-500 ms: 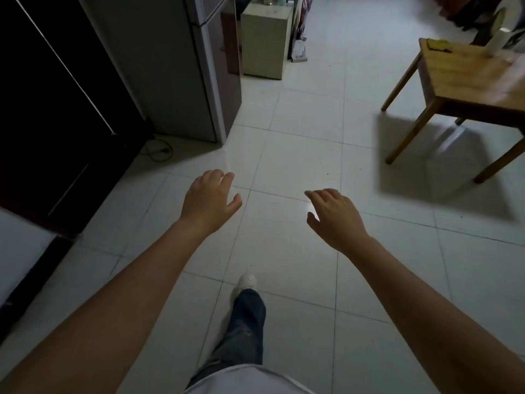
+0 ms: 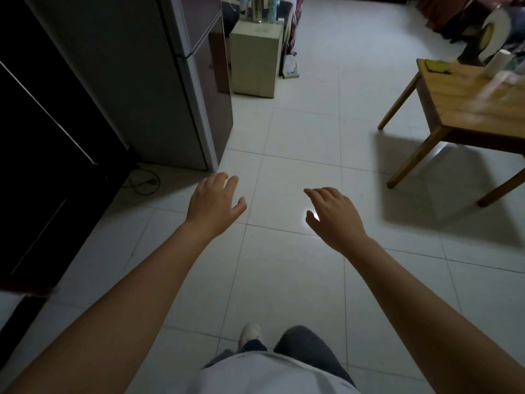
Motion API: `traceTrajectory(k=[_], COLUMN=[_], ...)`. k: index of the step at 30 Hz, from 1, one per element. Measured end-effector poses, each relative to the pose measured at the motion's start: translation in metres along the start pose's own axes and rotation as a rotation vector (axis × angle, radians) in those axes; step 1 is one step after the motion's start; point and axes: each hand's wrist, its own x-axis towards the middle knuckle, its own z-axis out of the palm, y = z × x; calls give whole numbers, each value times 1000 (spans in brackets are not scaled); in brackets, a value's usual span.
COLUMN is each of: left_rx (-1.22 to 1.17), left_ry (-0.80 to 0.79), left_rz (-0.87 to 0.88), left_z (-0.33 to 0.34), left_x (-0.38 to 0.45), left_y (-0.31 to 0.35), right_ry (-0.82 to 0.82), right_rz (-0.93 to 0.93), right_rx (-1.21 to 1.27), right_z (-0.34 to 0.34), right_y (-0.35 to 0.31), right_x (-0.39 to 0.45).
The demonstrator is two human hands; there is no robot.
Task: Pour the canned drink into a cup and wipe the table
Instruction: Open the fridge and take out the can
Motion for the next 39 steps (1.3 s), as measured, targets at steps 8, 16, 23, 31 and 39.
traceTrajectory(k=[8,16,23,31,39], left_rx=[28,43,16,18,25], left_ry=[-22,-29,11,24,-6], left_rz=[-2,-77,-169,-252,-275], left_z=[9,18,13,11,18], left_x=[96,215,315,398,482], left_y=[-22,-26,-29,-64,-124], right_ry=[4,-10,-12,-13,-10], right_rz=[-9,-48,-111,-194,-221], right_rx=[8,-3,-6,-40,-41], right_z=[-4,-6,-21,-33,-26], right_y=[31,87,129,142,120], right_x=[98,219,324,434,548])
